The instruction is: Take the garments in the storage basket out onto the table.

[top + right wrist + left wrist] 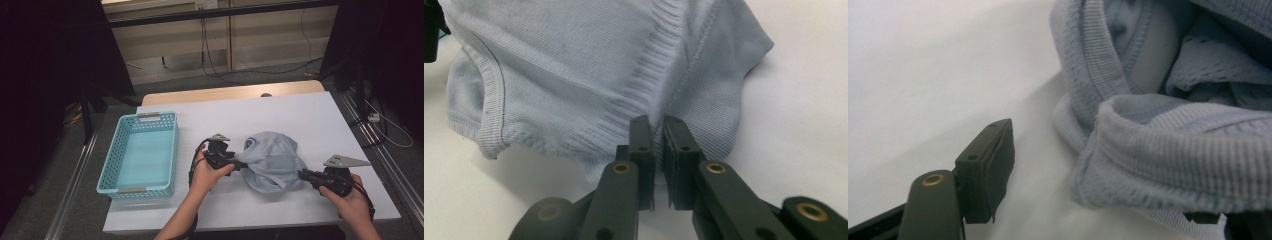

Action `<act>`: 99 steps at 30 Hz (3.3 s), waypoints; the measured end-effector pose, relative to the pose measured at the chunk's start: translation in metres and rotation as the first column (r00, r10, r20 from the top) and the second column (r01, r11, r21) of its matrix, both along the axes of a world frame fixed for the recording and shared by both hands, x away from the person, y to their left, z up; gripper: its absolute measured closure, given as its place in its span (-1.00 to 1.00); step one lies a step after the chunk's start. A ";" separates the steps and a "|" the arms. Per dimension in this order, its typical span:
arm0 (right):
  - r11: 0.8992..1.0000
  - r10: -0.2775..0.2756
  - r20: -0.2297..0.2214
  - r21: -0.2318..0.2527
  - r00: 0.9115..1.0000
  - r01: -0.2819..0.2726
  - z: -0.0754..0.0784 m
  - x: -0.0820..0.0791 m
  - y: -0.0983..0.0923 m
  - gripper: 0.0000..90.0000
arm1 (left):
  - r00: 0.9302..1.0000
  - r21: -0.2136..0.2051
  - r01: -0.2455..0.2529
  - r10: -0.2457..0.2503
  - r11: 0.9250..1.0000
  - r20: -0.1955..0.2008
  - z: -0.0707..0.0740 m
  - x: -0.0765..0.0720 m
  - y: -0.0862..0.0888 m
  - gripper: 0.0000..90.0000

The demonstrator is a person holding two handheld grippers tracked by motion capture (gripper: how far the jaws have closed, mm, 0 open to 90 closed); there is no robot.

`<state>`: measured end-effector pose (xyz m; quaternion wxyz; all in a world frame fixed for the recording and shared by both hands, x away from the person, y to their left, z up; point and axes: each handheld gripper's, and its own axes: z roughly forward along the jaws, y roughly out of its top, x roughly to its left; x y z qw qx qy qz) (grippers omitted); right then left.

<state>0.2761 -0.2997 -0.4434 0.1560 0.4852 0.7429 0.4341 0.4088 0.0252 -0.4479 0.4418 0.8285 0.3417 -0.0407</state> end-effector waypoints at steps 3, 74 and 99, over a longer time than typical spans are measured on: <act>1.000 0.002 -0.007 -0.007 1.000 -0.002 -0.002 -0.002 0.001 0.87 | 1.000 -0.006 0.013 -0.012 1.000 0.011 -0.003 0.000 -0.008 -0.40; 0.993 0.068 0.112 -0.100 0.991 -0.057 0.054 0.114 0.098 -0.35 | 0.999 -0.016 0.051 -0.051 0.999 0.003 0.032 -0.020 0.027 0.96; 0.995 0.088 0.209 0.021 0.974 -0.094 0.081 0.082 0.077 0.97 | 0.989 -0.042 0.001 0.005 0.999 0.147 0.079 -0.025 0.051 0.95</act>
